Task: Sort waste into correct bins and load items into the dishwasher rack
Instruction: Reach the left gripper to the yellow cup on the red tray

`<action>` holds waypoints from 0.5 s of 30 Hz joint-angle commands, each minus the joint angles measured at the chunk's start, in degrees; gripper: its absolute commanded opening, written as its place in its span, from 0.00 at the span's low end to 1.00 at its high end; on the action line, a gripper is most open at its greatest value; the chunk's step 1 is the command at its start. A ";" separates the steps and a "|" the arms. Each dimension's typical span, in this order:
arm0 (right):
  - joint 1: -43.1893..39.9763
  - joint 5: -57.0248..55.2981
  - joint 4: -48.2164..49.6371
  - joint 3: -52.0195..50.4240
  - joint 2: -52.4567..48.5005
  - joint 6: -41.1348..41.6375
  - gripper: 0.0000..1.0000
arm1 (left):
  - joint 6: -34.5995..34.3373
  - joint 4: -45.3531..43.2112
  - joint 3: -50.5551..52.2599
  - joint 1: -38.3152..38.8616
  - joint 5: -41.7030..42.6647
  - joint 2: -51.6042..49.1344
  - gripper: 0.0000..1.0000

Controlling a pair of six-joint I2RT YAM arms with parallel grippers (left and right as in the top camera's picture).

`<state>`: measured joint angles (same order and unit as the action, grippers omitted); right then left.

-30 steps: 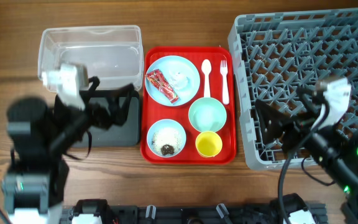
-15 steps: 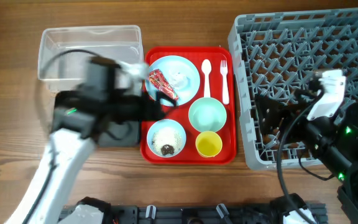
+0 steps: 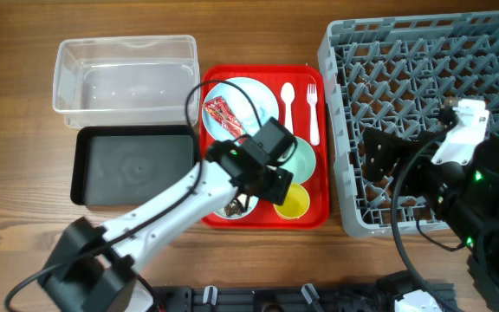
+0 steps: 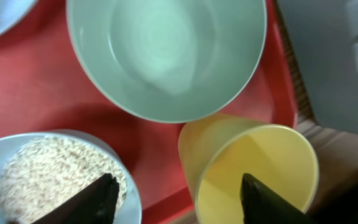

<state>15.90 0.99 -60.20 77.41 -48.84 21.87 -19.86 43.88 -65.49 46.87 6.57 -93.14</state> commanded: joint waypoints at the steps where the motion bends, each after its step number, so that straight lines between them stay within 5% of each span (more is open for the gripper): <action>1: -0.24 -1.16 -0.50 0.96 -1.11 0.85 1.00 | -0.35 -0.13 -0.50 1.97 -2.32 -2.40 0.57; 4: -0.24 -1.01 -0.76 0.96 -1.97 0.85 1.00 | -0.31 -0.17 -0.37 2.97 -2.40 -3.02 0.48; 10: -0.24 -0.98 -0.83 0.96 -3.08 2.36 1.00 | -0.31 -1.01 -0.37 3.02 -2.40 -3.04 0.06; 13: -0.24 -0.98 -0.83 0.96 -3.06 2.34 1.00 | -0.31 -0.50 -0.37 3.02 -2.43 -3.04 0.04; 15: -0.24 -0.98 -0.90 0.96 -3.04 2.32 1.00 | -0.28 -0.57 -0.35 3.02 -2.40 -3.04 0.18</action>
<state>15.90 0.99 -60.90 77.41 -51.88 23.20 -20.14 43.35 -65.49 49.74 4.54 -95.64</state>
